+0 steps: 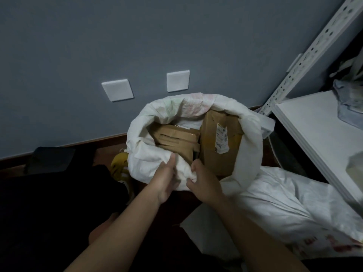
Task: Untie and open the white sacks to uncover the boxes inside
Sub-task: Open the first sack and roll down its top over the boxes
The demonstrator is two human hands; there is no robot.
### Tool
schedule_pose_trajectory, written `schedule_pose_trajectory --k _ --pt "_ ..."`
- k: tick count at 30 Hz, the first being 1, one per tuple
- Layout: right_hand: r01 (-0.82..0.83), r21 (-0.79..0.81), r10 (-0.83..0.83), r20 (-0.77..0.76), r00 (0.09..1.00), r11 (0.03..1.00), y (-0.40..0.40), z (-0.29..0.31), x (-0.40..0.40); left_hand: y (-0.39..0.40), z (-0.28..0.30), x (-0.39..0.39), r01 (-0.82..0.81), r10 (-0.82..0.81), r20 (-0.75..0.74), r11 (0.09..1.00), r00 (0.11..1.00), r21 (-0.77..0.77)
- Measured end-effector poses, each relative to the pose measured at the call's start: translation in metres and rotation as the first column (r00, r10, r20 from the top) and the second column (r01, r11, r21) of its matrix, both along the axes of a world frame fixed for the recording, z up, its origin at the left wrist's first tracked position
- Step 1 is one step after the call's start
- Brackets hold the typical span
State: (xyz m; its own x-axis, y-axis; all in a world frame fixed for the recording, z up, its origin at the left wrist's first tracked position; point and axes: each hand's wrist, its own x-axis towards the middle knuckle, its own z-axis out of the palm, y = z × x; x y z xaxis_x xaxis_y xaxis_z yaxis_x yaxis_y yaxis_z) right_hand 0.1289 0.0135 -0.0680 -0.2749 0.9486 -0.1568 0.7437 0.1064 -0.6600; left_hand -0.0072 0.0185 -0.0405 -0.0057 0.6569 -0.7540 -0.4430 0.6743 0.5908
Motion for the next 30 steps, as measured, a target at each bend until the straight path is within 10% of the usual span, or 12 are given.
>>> schedule_pose_trajectory --k 5,14,20,25,30 --pt "-0.179 0.204 0.146 0.163 0.976 0.963 -0.017 -0.011 -0.014 0.015 -0.008 -0.001 -0.14 0.105 -0.422 0.989 0.9 -0.053" --pt "0.046 -0.045 -0.055 -0.224 0.973 0.998 0.005 0.004 -0.028 -0.004 -0.012 -0.04 -0.109 0.108 -0.056 0.994 0.993 -0.011" --pt "-0.323 0.455 0.238 0.235 0.942 0.83 -0.011 -0.017 -0.046 0.017 -0.007 -0.048 -0.222 0.189 -0.344 0.973 0.92 -0.061" --pt "-0.06 0.042 0.066 -0.143 0.987 0.997 -0.006 0.0 -0.041 0.013 -0.006 -0.051 -0.164 0.187 -0.195 0.978 0.963 0.129" --pt "0.211 -0.167 -0.259 -0.373 0.891 0.963 0.006 -0.002 -0.069 -0.001 -0.01 -0.064 -0.1 0.109 -0.073 0.987 0.991 0.128"
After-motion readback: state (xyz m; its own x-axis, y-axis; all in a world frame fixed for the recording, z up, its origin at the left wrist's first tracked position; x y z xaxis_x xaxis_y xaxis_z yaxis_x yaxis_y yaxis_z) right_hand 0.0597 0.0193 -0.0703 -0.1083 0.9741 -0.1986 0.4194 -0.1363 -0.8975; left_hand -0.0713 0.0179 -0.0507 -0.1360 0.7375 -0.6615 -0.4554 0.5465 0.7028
